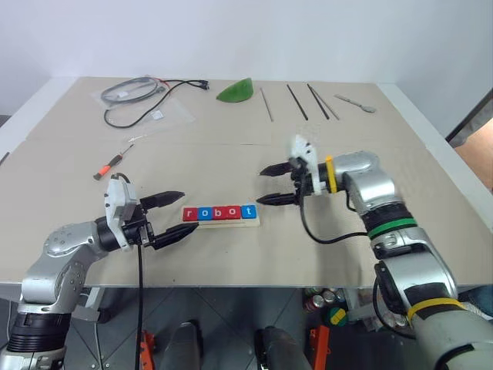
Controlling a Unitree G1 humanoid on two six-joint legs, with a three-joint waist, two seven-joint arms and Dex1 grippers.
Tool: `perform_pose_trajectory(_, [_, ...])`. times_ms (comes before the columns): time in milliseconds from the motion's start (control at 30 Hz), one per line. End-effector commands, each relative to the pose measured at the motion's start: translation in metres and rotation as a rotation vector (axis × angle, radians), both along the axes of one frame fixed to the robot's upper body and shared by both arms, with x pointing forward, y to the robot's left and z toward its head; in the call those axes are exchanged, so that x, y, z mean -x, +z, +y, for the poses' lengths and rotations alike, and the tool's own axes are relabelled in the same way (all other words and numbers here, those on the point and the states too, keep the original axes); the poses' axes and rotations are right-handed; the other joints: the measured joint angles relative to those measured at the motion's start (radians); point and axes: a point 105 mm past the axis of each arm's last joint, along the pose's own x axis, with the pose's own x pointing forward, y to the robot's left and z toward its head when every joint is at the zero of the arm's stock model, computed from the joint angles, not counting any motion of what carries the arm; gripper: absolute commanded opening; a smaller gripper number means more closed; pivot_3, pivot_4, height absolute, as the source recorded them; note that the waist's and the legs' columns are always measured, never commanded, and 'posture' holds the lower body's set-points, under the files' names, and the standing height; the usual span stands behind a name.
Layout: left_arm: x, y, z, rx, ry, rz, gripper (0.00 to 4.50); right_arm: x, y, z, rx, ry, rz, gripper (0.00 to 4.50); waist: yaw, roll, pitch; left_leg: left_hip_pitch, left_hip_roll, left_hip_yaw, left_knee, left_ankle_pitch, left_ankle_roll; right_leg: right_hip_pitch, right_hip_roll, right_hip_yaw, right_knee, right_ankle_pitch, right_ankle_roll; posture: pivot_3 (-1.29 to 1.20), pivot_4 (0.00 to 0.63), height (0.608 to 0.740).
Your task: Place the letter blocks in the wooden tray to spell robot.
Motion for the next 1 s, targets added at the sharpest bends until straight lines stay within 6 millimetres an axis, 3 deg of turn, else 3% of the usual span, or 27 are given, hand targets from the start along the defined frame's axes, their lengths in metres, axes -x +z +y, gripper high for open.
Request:
perform_pose_trajectory(33, [-0.001,0.008,0.007,0.003,0.022,-0.039,4.50,0.002,0.015,-0.007,-0.046,-0.021,-0.068,4.24,0.000,0.000,0.000,0.000,0.000,0.000,0.000,0.000,0.000,0.000,0.000,0.000,0.000,0.000,0.000,0.00,0.150,0.740])
perform_pose_trajectory(233, [-0.006,0.000,0.026,-0.011,0.145,-0.039,4.50,0.012,0.012,-0.035,-0.151,-0.160,-0.061,2.21,0.000,0.000,0.000,0.000,0.000,0.000,0.000,0.000,0.000,0.000,0.000,0.000,0.000,0.000,-0.002,0.00,0.150,0.740])
perform_pose_trajectory(367, [-0.003,0.000,0.036,-0.003,0.181,-0.030,4.50,0.017,0.000,-0.047,-0.140,-0.246,-0.048,0.90,0.000,0.000,0.000,0.000,0.000,0.001,0.000,0.000,-0.001,0.000,0.000,0.001,0.000,0.000,-0.001,0.00,0.150,0.740])
perform_pose_trajectory(633, [-0.005,0.002,0.049,0.009,0.252,0.014,4.50,0.024,-0.007,-0.060,-0.166,-0.337,-0.029,0.90,0.000,0.000,0.000,0.000,0.000,0.001,0.000,-0.001,-0.001,0.000,-0.001,0.001,0.000,-0.001,0.001,0.00,0.150,0.740])
perform_pose_trajectory(767, [-0.005,-0.014,0.062,-0.084,0.324,0.162,4.50,0.032,-0.003,-0.072,-0.157,-0.363,-0.043,0.90,0.000,0.000,0.000,0.001,0.000,0.001,0.000,-0.001,-0.001,0.000,-0.001,0.001,0.000,-0.001,0.002,0.00,0.150,0.740])
perform_pose_trajectory(1000, [0.006,-0.002,0.083,-0.103,0.352,0.175,4.50,0.052,-0.007,-0.091,-0.093,-0.366,-0.026,0.90,0.000,0.000,0.000,0.000,0.000,0.001,0.000,-0.002,-0.003,0.000,-0.001,0.001,0.000,-0.004,0.002,0.00,0.150,0.740])
